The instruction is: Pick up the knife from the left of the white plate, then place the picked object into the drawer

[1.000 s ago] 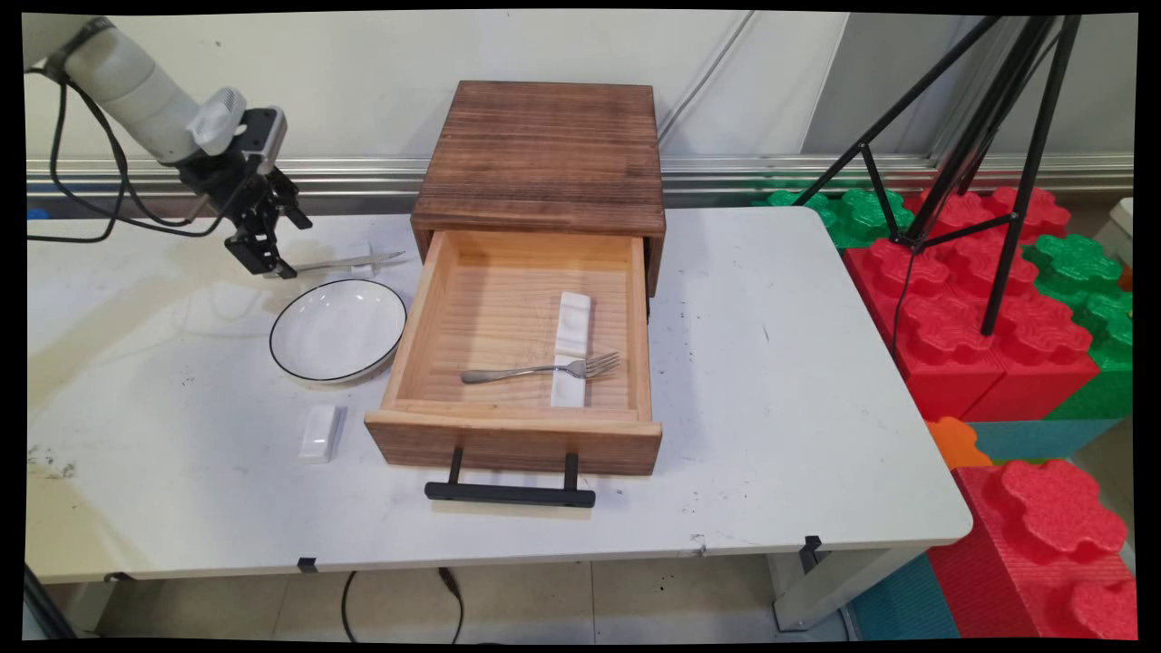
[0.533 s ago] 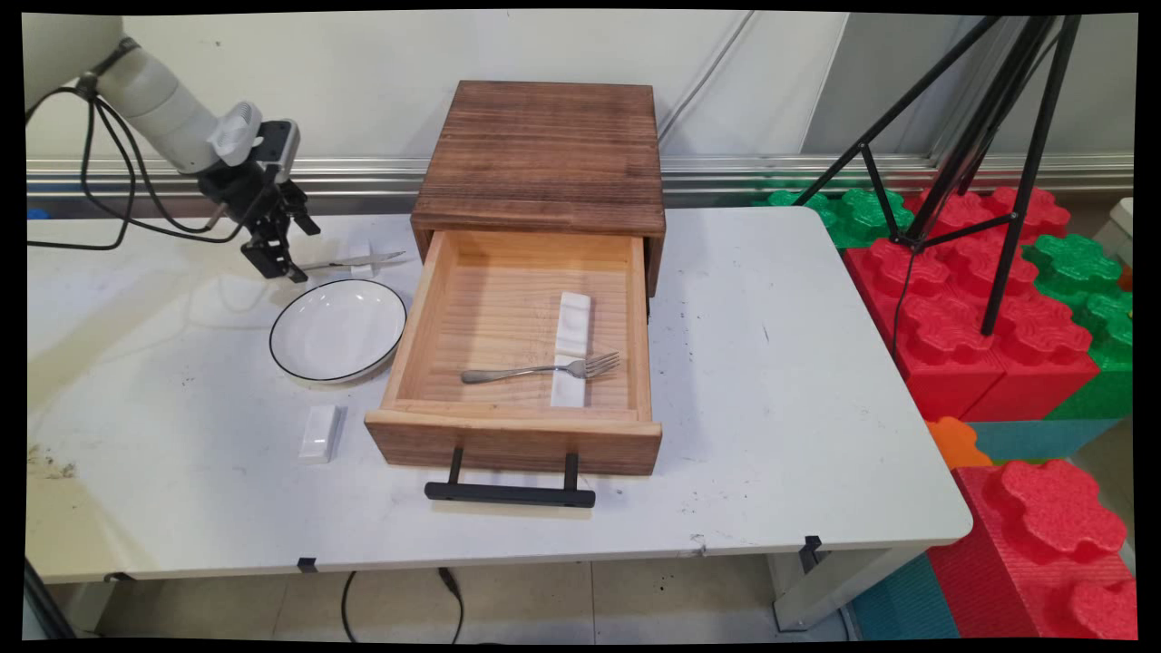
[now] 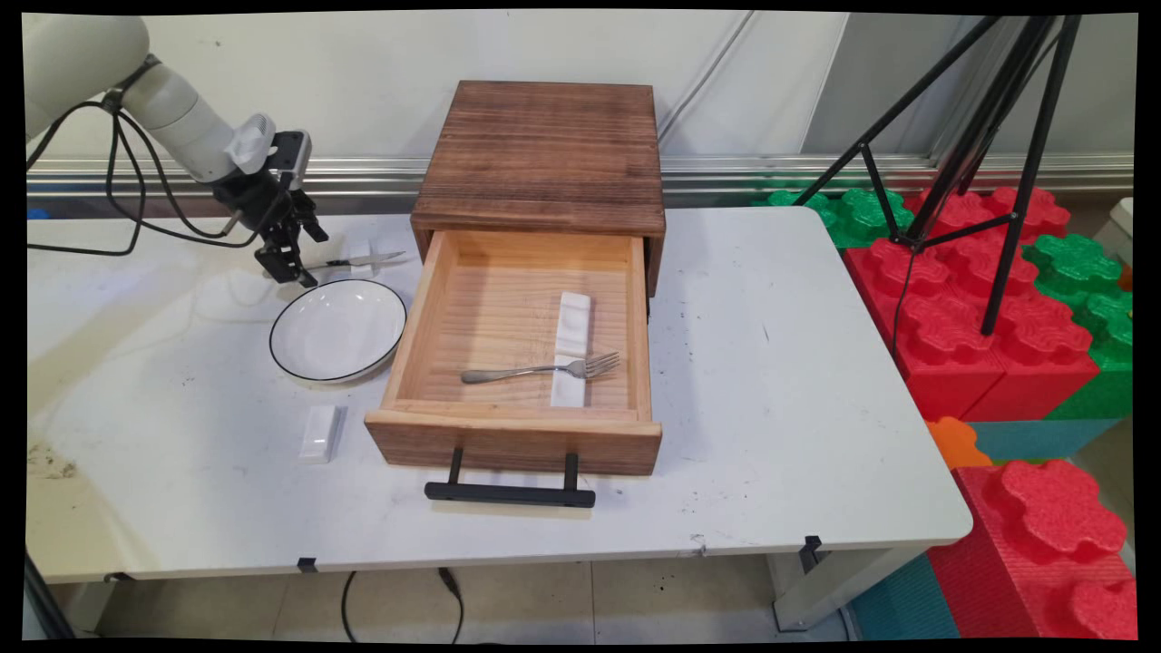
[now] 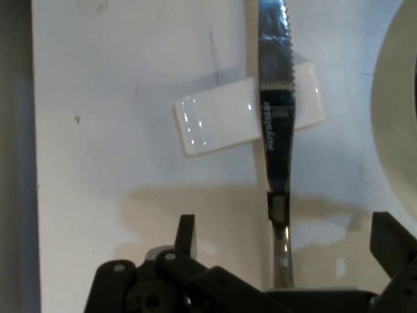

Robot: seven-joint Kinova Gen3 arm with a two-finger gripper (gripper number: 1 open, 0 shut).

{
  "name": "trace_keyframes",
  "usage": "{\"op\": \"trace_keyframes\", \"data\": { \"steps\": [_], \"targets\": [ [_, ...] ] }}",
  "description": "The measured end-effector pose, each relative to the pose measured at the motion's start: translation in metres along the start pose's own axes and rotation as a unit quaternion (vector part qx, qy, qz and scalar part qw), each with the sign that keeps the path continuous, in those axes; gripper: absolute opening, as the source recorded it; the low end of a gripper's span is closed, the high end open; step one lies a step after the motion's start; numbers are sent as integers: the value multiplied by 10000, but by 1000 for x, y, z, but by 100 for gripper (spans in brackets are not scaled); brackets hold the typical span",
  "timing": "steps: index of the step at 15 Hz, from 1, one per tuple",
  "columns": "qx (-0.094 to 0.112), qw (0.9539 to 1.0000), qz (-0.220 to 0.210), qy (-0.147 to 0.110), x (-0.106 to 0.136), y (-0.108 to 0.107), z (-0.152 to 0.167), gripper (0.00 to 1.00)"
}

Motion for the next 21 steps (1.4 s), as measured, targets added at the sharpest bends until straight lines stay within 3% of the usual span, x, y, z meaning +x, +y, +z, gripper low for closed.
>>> {"op": "trace_keyframes", "data": {
  "steps": [3,4,21],
  "targets": [
    [-41,10000,-33,25,0,-2,6,100],
    [-56,10000,-41,37,0,-2,7,0],
    [-81,9999,-54,96,-3,-9,10,0]
  ]
}}
